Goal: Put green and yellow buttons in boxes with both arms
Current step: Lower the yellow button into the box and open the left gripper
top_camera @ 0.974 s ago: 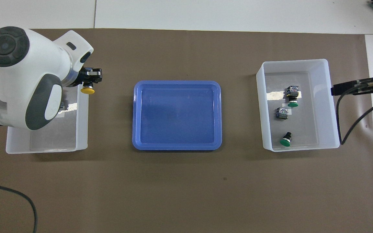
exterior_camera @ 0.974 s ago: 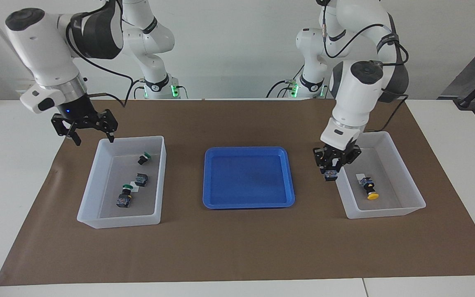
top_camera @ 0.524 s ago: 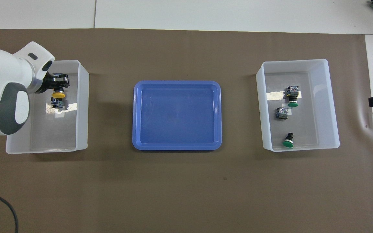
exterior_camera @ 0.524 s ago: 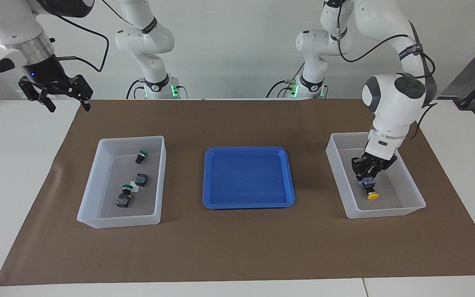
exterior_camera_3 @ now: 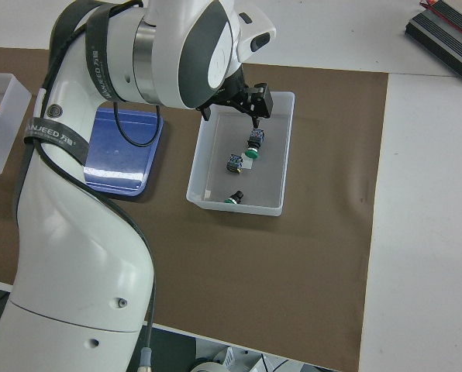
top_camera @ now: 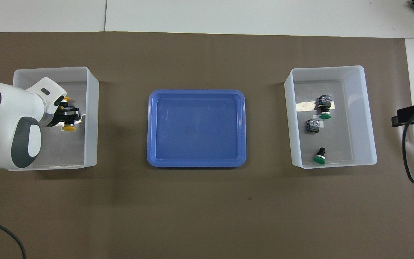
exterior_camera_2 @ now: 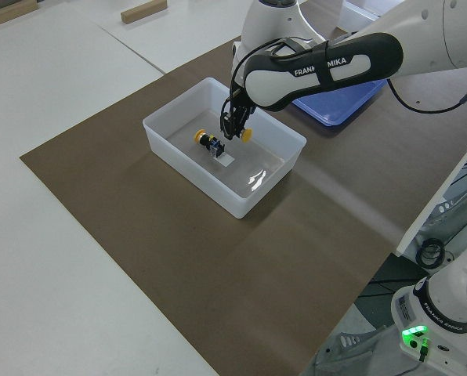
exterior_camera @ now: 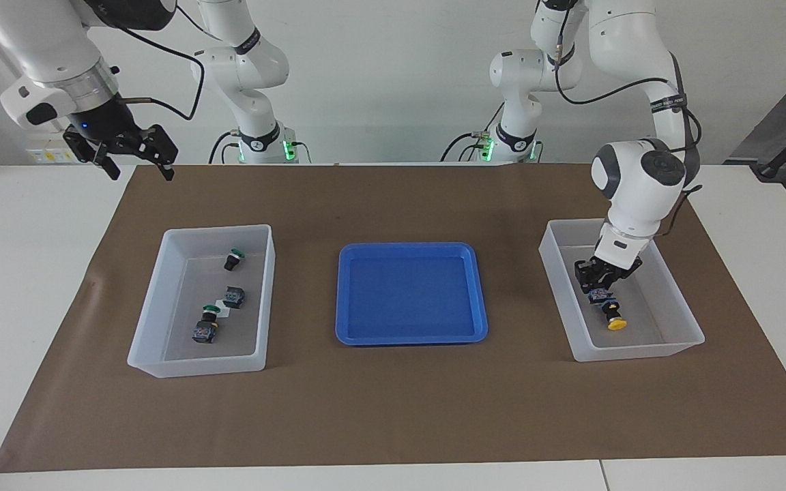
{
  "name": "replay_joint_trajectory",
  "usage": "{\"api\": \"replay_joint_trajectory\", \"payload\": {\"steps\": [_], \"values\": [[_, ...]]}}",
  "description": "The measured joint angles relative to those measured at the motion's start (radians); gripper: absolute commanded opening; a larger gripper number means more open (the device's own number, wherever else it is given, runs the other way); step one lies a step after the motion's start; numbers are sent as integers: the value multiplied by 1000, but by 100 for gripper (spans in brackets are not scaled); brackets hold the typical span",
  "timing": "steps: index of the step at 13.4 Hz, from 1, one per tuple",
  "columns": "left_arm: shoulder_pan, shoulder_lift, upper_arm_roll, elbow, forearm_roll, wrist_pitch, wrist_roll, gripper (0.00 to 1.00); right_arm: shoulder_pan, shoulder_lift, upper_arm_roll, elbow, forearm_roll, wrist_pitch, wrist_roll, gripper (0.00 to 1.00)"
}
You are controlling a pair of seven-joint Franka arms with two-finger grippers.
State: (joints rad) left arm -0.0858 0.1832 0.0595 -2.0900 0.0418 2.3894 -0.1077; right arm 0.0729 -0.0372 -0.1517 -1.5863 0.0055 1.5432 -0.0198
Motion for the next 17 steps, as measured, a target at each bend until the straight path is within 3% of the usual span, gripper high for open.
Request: {"api": "replay_joint_trajectory", "payload": {"steps": [1, 2, 4, 9, 12, 17], "values": [[0, -2, 0, -14, -1, 16, 0, 4, 1, -2, 0, 0, 0, 5, 0, 100], [0, -3, 0, -23, -1, 24, 0, 33, 4, -3, 0, 0, 0, 6, 0, 100], [0, -4, 0, -29, -1, 44, 0, 100, 7, -4, 0, -1, 0, 6, -3, 100], [3, -6, 6, -30, -1, 105, 36, 100, 23, -5, -6, -7, 0, 6, -4, 100], [3, -12, 4, -2, -1, 70, 42, 100, 73, -5, -48, -9, -3, 6, -4, 100], [-1, -92, -27, 242, -1, -338, 43, 100, 81, -7, -68, -11, -4, -14, -4, 100]]}}
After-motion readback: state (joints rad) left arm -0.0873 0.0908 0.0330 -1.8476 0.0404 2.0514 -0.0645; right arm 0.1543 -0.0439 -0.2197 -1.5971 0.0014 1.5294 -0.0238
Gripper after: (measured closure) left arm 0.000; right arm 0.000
